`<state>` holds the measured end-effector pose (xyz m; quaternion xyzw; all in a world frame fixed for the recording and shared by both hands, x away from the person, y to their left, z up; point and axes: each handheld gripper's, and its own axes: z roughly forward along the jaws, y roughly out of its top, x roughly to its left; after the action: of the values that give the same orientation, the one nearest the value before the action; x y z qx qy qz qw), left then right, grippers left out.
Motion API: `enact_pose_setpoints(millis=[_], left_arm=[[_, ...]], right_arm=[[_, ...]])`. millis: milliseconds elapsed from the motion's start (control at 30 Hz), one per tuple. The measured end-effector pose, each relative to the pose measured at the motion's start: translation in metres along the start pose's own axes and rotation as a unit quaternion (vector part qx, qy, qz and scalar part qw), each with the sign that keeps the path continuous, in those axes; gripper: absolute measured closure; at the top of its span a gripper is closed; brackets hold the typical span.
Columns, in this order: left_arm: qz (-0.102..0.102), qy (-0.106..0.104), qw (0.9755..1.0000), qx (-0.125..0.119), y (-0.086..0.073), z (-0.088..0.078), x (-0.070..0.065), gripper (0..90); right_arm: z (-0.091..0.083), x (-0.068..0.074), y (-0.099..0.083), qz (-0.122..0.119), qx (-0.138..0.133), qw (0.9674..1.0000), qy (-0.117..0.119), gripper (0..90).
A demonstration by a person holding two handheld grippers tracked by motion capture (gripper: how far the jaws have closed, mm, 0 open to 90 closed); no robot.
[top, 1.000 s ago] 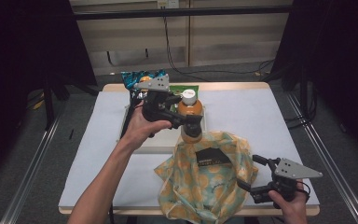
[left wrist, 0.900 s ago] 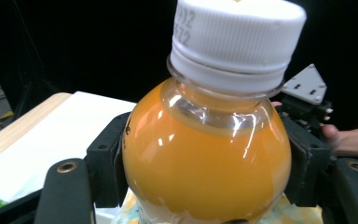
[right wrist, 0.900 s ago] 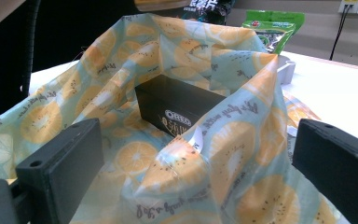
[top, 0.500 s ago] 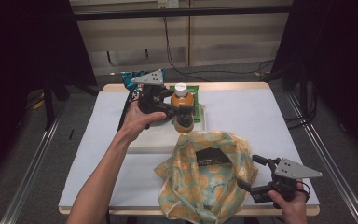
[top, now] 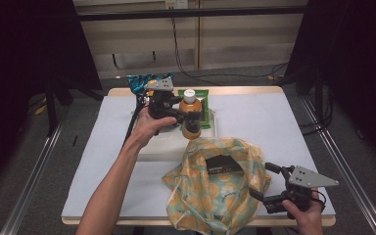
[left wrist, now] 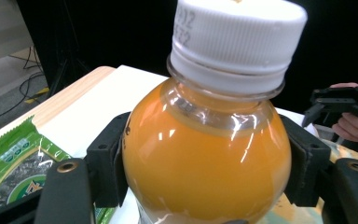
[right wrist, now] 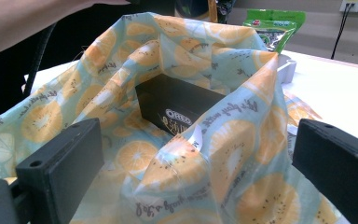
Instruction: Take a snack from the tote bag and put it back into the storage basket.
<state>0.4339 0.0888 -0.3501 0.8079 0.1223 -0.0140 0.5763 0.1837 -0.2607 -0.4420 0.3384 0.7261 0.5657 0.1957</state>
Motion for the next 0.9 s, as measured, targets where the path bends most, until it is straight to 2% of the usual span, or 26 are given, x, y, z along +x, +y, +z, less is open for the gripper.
enact_pose_setpoints(millis=[100,367,467,533,600,900], left_arm=[[-0.006,0.003,1.0000,0.002,-0.008,0.003,0.004,30.3],[-0.020,0.015,0.9991,0.034,-0.027,0.016,0.017,30.3],[-0.027,0.015,0.9989,0.035,-0.034,0.020,0.022,30.3],[-0.030,0.015,0.9987,0.037,-0.036,0.023,0.022,30.3],[-0.027,0.017,0.9982,0.051,-0.041,0.028,0.023,30.3],[-0.036,0.023,0.9975,0.057,-0.058,0.036,0.029,30.3]], right_arm=[[0.000,0.000,0.000,-0.001,0.000,1.0000,0.002,0.8],[0.001,0.000,0.000,-0.001,0.001,1.0000,0.005,0.8],[0.001,0.000,0.000,-0.001,0.001,1.0000,0.004,0.8],[0.001,0.000,0.000,-0.001,0.001,1.0000,0.005,0.8],[0.001,0.000,0.000,0.001,0.000,1.0000,0.003,0.8],[0.001,-0.001,-0.001,-0.002,0.002,1.0000,0.004,0.8]])
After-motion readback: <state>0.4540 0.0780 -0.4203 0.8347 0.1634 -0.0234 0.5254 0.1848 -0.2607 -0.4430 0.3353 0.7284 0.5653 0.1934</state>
